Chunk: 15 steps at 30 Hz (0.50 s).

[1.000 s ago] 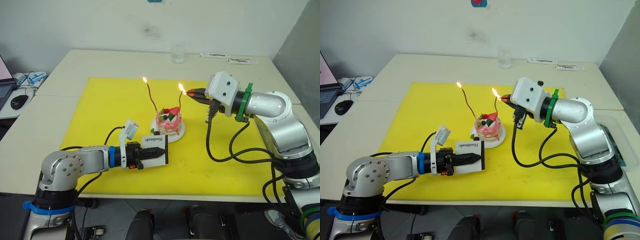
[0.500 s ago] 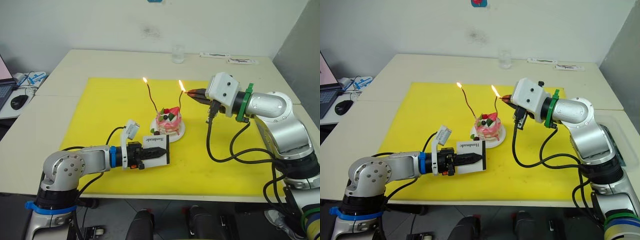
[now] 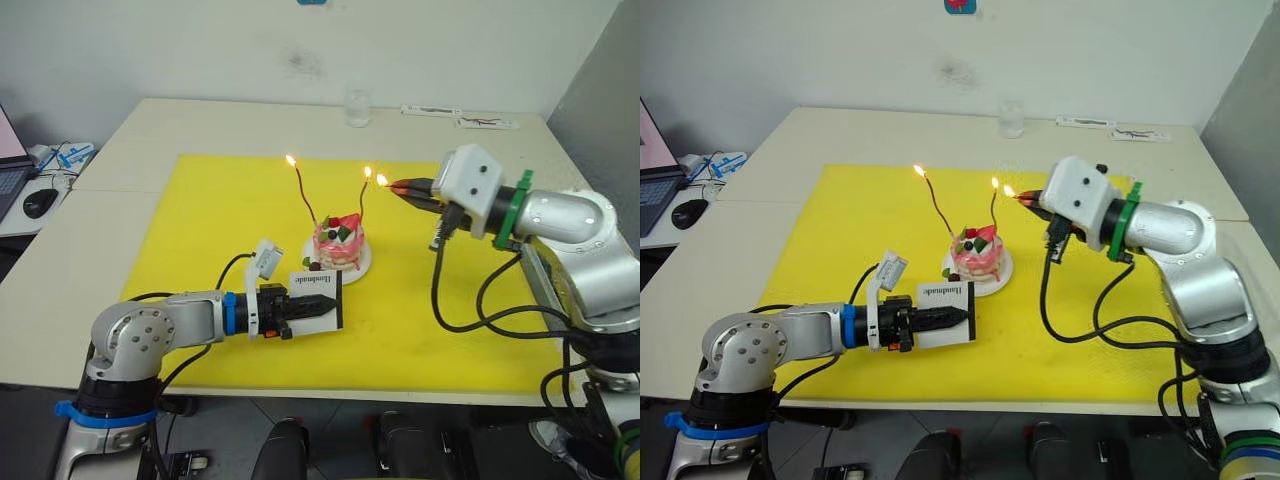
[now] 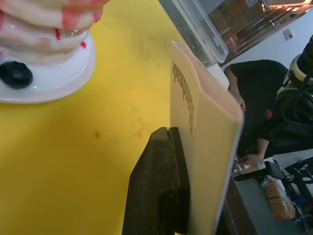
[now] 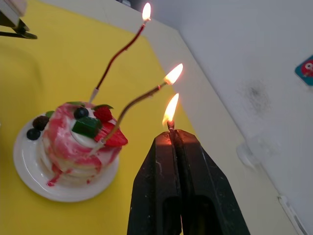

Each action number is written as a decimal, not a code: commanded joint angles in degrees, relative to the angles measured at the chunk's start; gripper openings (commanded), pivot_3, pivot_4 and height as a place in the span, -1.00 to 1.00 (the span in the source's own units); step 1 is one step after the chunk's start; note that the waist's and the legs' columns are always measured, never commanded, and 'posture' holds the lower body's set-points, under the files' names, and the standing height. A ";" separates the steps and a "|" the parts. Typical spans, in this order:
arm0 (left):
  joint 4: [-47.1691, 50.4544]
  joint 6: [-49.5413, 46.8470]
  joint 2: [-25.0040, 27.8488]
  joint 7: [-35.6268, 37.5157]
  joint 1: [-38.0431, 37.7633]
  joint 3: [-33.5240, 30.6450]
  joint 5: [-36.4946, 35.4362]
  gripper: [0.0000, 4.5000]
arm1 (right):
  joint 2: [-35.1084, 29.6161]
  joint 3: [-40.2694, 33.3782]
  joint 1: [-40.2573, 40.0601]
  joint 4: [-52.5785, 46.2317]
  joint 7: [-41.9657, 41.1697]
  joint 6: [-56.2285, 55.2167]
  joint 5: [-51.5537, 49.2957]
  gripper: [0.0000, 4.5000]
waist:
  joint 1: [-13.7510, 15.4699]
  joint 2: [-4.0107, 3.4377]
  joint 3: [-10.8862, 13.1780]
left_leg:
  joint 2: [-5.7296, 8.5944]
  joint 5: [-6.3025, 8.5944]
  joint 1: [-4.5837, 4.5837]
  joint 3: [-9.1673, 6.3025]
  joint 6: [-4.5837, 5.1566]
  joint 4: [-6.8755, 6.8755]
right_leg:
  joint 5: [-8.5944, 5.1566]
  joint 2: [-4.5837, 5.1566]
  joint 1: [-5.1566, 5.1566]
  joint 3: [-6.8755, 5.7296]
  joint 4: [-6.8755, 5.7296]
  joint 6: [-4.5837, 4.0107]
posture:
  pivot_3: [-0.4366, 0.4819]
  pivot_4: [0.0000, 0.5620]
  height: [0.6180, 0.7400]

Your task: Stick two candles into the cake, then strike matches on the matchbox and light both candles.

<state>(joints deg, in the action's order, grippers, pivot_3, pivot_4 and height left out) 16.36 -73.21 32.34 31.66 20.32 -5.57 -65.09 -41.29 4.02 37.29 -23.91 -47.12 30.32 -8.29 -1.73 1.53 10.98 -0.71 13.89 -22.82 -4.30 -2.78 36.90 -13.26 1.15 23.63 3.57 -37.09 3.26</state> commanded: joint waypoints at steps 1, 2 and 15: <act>1.77 0.41 -0.39 0.27 0.37 0.01 -0.66 -1.00 | -2.06 -5.21 -2.01 -3.87 1.47 2.53 -1.28 -0.99 | -0.02 0.00 0.00 | 0.00 0.00 0.00 -0.01 0.00 0.00 | 0.00 0.00 0.01 0.00 0.00 0.00 | -0.05 -0.47 1.00; 1.59 0.50 -0.55 0.41 0.52 0.19 -0.58 -1.00 | -3.08 -7.39 -3.98 -4.67 1.98 3.68 -1.20 -0.99 | 0.03 0.00 0.00 | 0.00 0.00 0.00 0.00 0.00 0.00 | 0.00 0.00 0.01 0.00 -0.01 0.00 | -0.05 -0.47 1.00; 1.73 1.88 -6.04 -0.78 -0.56 2.38 -0.02 -1.00 | -3.52 -34.67 -35.36 -2.62 10.84 6.75 2.11 -0.99 | -0.15 -0.02 -0.01 | 0.02 0.00 0.09 0.10 0.01 0.04 | -0.02 -0.01 -0.09 0.11 0.00 -0.02 | -0.05 -0.47 1.00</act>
<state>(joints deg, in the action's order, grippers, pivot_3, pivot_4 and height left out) 16.25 -72.33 26.79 30.69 19.82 -3.51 -64.93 -44.96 -27.33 2.31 -27.12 -38.29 38.70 -7.16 -1.87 1.51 10.96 -0.70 13.89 -22.69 -4.18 -2.77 36.94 -13.31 1.13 23.53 3.72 -37.09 3.18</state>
